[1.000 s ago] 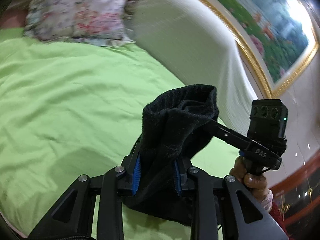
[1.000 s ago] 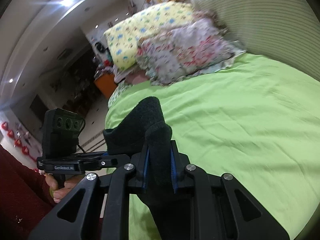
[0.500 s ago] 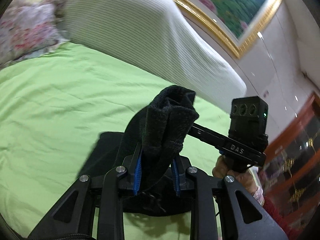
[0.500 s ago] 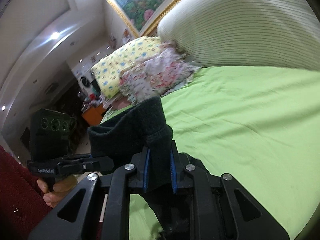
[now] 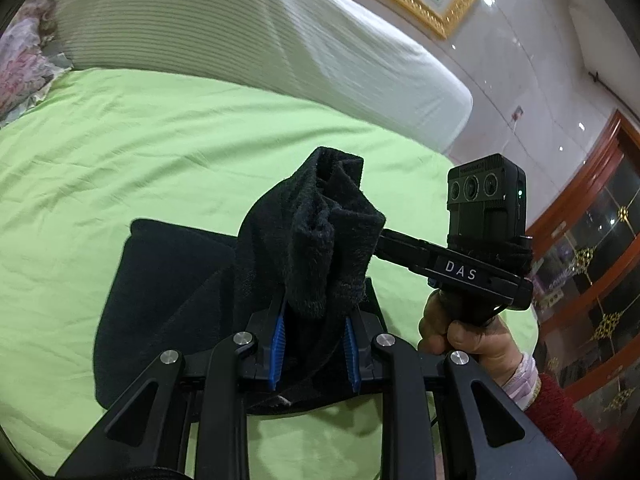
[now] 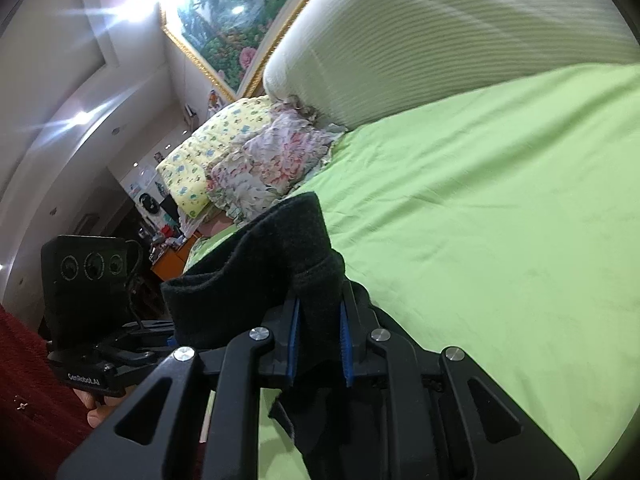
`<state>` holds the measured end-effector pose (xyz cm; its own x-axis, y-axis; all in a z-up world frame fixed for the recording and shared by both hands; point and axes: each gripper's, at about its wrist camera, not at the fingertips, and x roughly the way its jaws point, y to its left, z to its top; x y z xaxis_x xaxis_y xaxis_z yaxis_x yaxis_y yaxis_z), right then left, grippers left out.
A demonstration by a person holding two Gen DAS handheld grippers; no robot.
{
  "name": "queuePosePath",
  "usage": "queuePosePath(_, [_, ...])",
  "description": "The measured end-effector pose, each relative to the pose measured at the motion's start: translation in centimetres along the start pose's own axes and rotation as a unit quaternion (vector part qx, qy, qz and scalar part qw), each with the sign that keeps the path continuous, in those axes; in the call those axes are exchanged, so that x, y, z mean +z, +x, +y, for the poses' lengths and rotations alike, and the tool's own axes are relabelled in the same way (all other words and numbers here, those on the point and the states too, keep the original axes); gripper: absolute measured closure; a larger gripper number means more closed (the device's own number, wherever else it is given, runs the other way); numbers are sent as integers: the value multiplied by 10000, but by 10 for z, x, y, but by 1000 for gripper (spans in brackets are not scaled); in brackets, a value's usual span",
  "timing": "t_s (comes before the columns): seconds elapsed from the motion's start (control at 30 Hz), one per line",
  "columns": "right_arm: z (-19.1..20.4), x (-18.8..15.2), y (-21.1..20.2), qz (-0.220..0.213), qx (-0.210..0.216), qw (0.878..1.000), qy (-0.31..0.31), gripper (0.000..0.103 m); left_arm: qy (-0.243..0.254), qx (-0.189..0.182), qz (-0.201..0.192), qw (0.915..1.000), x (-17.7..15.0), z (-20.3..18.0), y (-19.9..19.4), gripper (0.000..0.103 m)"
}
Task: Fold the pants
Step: 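Fold the lifted end over the pants and open both grippers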
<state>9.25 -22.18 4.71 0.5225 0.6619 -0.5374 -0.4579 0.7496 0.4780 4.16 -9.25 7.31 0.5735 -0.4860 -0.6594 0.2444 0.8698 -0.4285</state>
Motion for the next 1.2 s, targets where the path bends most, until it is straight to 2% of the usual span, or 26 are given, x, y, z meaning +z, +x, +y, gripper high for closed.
queuePosePath(0.43, [-20,-25,-13,-62,-225,9990,388,84,328,-24,352,9988,-7,-11,37,79])
queuePosePath(0.53, [-24,-31,-17,-53,-366,9982,474,84,397,-43,403,9984,-11,-9,41,78])
queuePosePath(0.67, [-20,-38,-22,32,-843,9957,391,80,649,-37,480,9967,-17,-12,47,74])
queuePosePath(0.73, [-19,-41,-27,35,-1121,9929,397,78,784,-44,510,9956,-21,-16,47,70])
queuePosePath(0.77, [-20,-42,-31,7,-1248,9912,439,78,836,-54,532,9951,-23,-18,49,61])
queuePosePath(0.8, [-21,-43,-35,-43,-1332,9899,484,78,846,-103,563,9948,-24,-19,50,48])
queuePosePath(0.87, [-22,-45,-46,-167,-1632,9845,618,78,784,-256,652,9945,-25,-19,53,40])
queuePosePath(0.93, [-24,-48,-57,-245,-1914,9780,795,78,736,-313,741,9940,-26,-18,56,38])
queuePosePath(1.0, [-25,-52,-64,-358,-1985,9746,975,77,715,-310,801,9937,-28,-16,57,35])
queuePosePath(1.07, [-23,-56,-71,-459,-2054,9716,1082,72,675,-342,844,9936,-29,-12,57,33])
queuePosePath(1.13, [-18,-60,-74,-550,-2126,9689,1143,61,610,-403,881,9934,-30,-9,55,30])
queuePosePath(1.2, [-12,-62,-78,-651,-2181,9668,1162,58,550,-445,853,9938,-31,-6,48,28])
